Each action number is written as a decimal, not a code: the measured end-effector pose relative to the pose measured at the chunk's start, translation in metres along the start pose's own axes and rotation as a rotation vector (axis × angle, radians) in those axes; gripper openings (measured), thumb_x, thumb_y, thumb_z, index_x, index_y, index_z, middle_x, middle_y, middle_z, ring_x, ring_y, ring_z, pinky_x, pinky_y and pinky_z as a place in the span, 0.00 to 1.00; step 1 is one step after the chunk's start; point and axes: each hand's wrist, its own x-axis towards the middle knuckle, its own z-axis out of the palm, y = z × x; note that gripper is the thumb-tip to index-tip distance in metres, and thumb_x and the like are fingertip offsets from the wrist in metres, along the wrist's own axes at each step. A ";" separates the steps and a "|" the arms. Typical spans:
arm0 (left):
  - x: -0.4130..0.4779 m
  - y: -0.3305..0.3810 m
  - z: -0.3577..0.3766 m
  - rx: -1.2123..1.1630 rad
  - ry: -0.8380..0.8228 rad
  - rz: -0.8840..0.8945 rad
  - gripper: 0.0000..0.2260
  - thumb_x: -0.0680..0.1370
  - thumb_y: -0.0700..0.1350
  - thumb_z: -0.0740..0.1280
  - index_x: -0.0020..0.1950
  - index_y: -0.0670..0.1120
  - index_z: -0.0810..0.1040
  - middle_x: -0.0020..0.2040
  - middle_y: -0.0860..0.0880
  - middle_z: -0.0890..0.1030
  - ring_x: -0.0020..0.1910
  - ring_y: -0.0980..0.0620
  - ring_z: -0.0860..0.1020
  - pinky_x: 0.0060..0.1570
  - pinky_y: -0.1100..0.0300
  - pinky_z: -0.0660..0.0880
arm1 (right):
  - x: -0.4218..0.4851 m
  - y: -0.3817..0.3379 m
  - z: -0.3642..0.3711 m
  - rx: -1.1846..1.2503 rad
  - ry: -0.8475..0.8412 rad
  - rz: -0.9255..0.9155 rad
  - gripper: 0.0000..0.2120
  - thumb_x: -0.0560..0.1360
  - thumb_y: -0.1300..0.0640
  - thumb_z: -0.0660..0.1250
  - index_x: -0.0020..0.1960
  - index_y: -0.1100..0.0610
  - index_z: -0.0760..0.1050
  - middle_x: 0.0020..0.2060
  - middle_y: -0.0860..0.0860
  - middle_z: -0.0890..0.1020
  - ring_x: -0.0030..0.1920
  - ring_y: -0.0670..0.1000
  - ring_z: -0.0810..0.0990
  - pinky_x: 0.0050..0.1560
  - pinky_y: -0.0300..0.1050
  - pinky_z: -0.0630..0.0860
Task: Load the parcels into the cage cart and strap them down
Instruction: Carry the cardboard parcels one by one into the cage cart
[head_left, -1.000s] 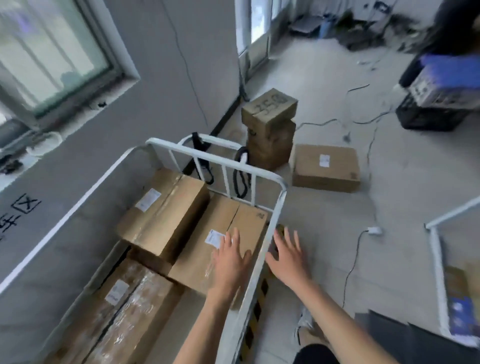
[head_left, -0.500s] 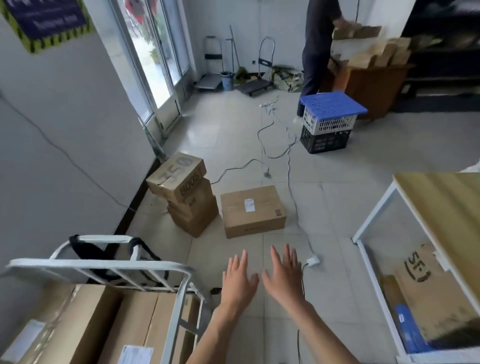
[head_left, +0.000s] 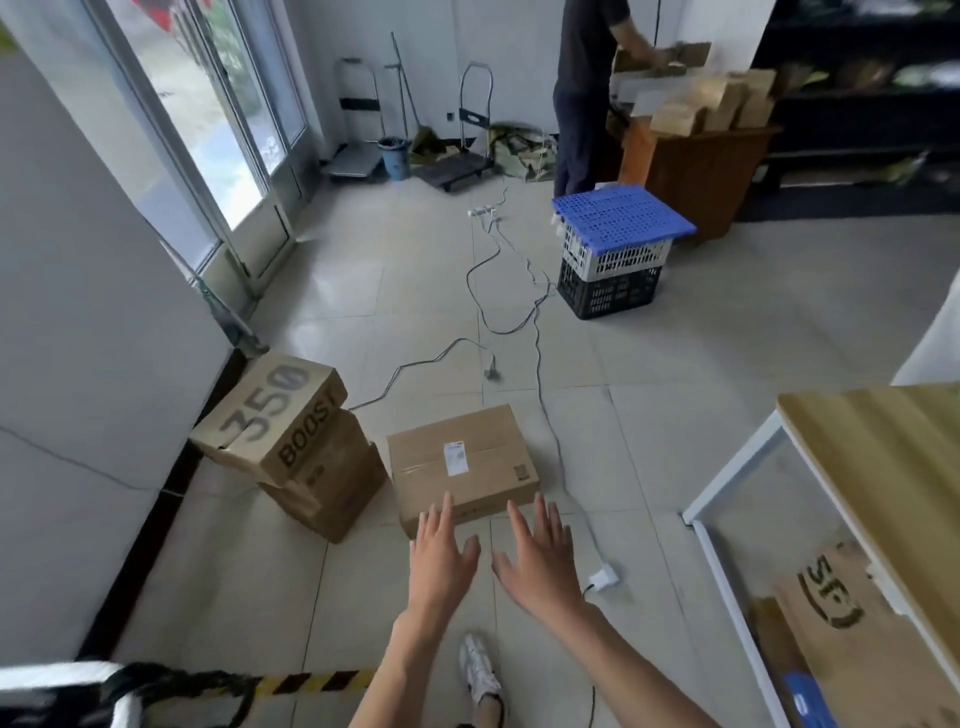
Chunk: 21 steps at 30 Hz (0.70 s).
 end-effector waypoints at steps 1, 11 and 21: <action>0.021 0.004 -0.002 0.004 -0.020 -0.008 0.34 0.82 0.50 0.64 0.83 0.48 0.49 0.82 0.45 0.56 0.82 0.44 0.50 0.77 0.46 0.54 | 0.017 -0.001 -0.003 -0.022 -0.018 -0.004 0.35 0.81 0.41 0.56 0.82 0.48 0.46 0.81 0.58 0.41 0.80 0.60 0.39 0.78 0.59 0.44; 0.186 0.057 -0.016 0.122 -0.119 0.060 0.34 0.82 0.49 0.62 0.83 0.49 0.48 0.83 0.46 0.54 0.82 0.44 0.49 0.77 0.44 0.54 | 0.164 -0.003 -0.064 0.036 0.005 0.061 0.34 0.81 0.42 0.55 0.82 0.48 0.44 0.81 0.58 0.40 0.80 0.58 0.39 0.79 0.58 0.44; 0.336 0.065 0.016 0.182 -0.196 -0.127 0.33 0.82 0.51 0.59 0.83 0.49 0.48 0.83 0.48 0.52 0.82 0.46 0.48 0.78 0.45 0.52 | 0.325 0.029 -0.059 0.044 -0.196 0.032 0.35 0.80 0.43 0.55 0.82 0.48 0.44 0.81 0.56 0.39 0.80 0.57 0.38 0.78 0.58 0.45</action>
